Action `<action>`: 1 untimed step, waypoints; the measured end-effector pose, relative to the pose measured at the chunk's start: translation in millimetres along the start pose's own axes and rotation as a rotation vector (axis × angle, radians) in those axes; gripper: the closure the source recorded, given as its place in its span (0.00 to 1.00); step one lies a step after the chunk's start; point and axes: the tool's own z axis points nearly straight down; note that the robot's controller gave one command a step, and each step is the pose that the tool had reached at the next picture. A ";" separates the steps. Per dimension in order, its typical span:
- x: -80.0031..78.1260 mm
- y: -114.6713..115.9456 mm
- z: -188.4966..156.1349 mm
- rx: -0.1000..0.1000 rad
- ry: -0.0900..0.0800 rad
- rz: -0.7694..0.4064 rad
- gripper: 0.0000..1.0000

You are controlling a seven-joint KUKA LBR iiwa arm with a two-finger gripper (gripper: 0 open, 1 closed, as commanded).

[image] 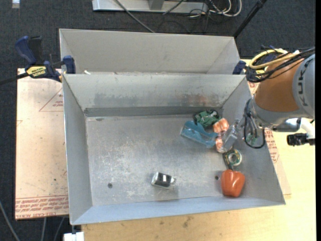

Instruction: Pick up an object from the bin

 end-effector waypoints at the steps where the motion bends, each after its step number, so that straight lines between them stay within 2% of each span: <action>1: -11.3 53.7 -6.9 0.000 0.004 0.016 0.00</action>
Offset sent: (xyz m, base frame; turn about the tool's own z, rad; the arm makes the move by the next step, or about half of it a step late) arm 0.0000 0.0000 0.0000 0.0000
